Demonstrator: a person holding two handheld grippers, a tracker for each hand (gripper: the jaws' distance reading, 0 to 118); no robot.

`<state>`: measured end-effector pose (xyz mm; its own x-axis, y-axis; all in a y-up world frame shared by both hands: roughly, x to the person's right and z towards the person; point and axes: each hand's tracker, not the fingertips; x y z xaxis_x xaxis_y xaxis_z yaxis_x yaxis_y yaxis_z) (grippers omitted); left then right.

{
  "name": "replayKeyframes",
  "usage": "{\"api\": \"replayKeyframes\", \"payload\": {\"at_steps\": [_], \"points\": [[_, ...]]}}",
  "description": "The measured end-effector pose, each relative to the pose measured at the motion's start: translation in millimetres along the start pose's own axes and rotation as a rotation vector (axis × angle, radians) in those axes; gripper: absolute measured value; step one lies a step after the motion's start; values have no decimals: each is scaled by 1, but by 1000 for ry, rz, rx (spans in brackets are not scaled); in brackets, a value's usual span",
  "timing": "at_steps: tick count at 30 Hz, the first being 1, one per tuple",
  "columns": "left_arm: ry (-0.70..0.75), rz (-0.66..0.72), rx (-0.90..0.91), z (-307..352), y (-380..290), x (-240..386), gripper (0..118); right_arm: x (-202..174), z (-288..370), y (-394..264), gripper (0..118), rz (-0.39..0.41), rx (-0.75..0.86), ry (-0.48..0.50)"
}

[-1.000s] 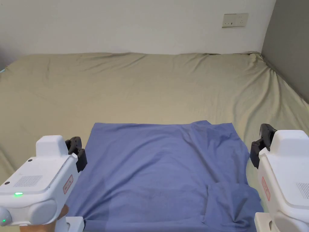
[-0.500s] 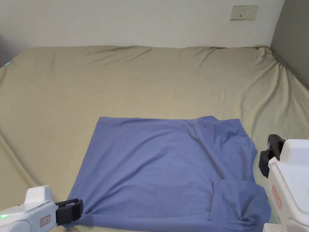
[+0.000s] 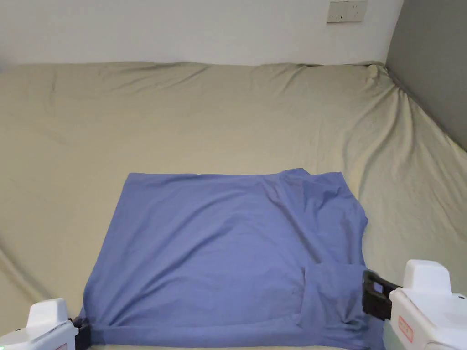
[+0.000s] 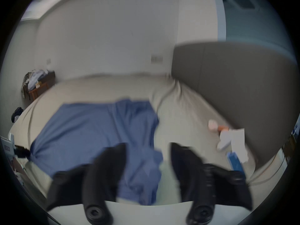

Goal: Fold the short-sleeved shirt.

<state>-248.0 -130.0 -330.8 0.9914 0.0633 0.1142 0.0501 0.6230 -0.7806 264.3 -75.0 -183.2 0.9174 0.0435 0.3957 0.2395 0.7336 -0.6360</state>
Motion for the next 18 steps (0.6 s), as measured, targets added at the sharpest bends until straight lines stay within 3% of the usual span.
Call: {"api": "replayKeyframes", "payload": {"at_steps": [1,2,5,6,7,8,9,11,13,18], "points": [[5,-4,13,4,1,1,3,1,-9,-11,97,7,-51,-2],[7,-11,28,8,2,0,3,1,-17,-23,106,2,-72,-7],[0,-14,50,16,8,0,3,0,-34,-46,105,13,-133,-3],[-3,-15,56,18,10,1,3,0,-40,-51,98,15,-157,18],[-5,-18,61,19,12,2,3,0,-44,-56,83,3,-157,36],[-3,-20,64,20,13,3,3,0,-50,-59,59,2,-170,44],[-4,-20,68,21,15,4,3,-1,-54,-60,14,1,-198,60],[-9,-9,77,22,17,4,3,-13,-37,-57,7,-15,-189,133],[-5,16,99,23,22,3,3,-20,-20,-47,7,-1,-148,91],[-14,42,178,28,57,10,3,-9,1,2,7,16,54,100]]}}
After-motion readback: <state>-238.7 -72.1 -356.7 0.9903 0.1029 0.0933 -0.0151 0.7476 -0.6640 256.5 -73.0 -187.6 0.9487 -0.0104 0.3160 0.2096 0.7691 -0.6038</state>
